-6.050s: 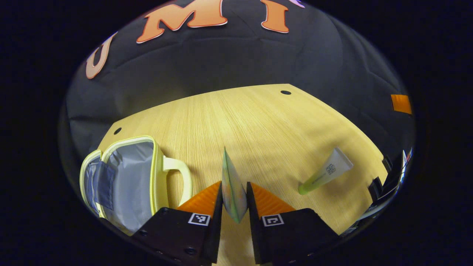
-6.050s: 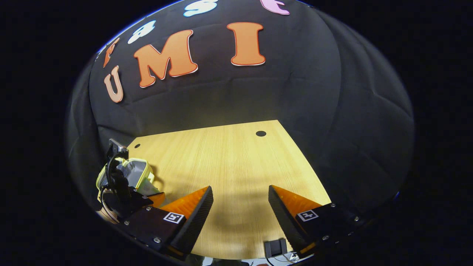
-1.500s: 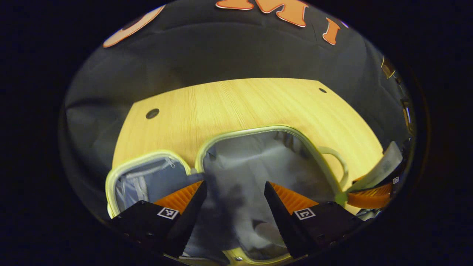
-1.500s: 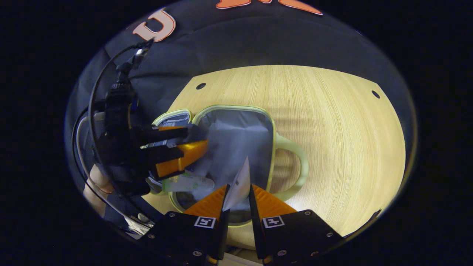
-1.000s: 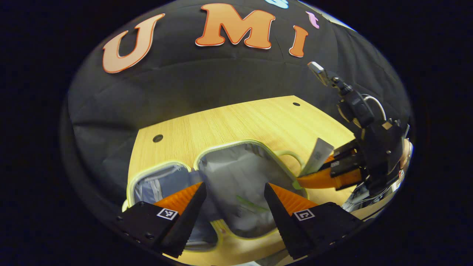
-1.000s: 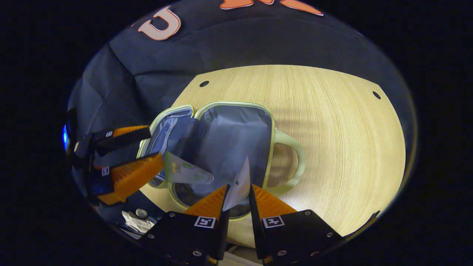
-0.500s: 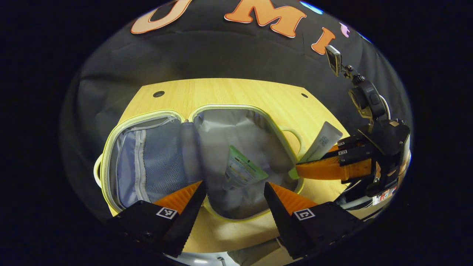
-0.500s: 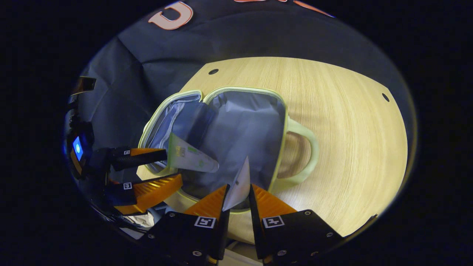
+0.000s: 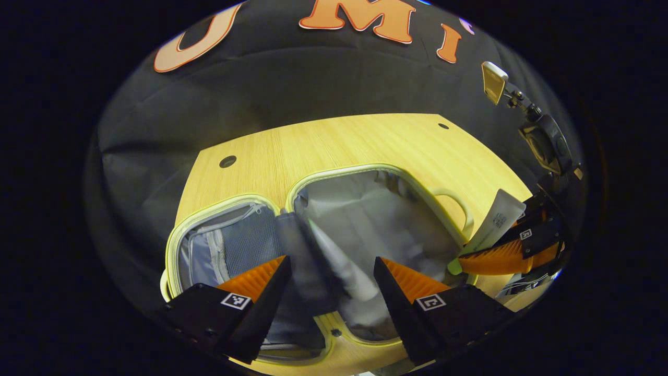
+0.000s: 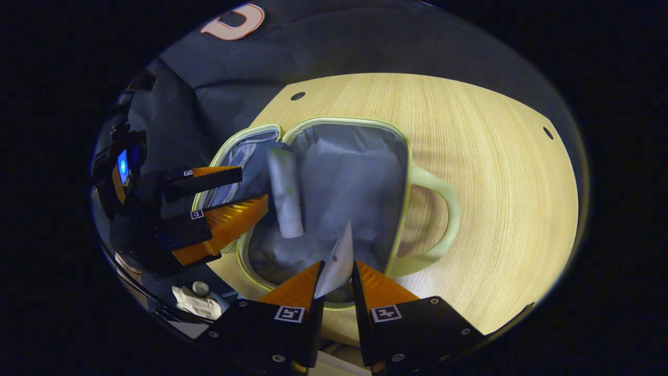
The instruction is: First open the suitcase, pack the skin care products into it, and then close the suitcase.
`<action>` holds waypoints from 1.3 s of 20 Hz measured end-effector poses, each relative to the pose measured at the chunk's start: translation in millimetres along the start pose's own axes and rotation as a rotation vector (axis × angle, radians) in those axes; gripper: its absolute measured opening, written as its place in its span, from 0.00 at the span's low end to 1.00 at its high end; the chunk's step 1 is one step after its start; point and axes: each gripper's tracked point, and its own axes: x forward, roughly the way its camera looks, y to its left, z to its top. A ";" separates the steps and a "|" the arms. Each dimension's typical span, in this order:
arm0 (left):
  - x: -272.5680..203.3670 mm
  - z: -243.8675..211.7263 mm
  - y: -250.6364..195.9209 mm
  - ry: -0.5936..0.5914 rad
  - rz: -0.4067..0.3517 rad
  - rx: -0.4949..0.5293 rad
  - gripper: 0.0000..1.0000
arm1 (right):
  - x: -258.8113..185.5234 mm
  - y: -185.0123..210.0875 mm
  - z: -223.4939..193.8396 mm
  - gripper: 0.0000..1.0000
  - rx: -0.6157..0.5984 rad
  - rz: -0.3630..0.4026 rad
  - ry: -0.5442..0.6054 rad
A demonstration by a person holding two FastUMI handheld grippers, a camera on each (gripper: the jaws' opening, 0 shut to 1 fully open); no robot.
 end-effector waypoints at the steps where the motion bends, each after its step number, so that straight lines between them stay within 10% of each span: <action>1: -1.4 0.5 -1.4 0.000 -0.004 -0.002 0.99 | 2.3 -0.3 1.5 0.32 -0.004 -0.003 -0.002; 8: -8.0 -9.2 5.9 0.004 -0.004 -0.073 0.99 | 7.3 6.0 18.0 0.34 0.014 -0.005 -0.020; 11: -14.3 -13.1 13.4 -0.001 0.003 -0.105 0.99 | 9.0 11.6 23.3 0.50 0.013 -0.001 -0.043; 15: -23.0 -18.9 27.9 -0.008 0.011 -0.154 0.99 | 8.5 16.0 26.5 0.95 0.020 -0.014 -0.065; 26: -87.5 -56.3 184.5 -0.101 0.217 -0.422 0.99 | 8.5 32.0 29.7 0.96 0.014 -0.020 -0.084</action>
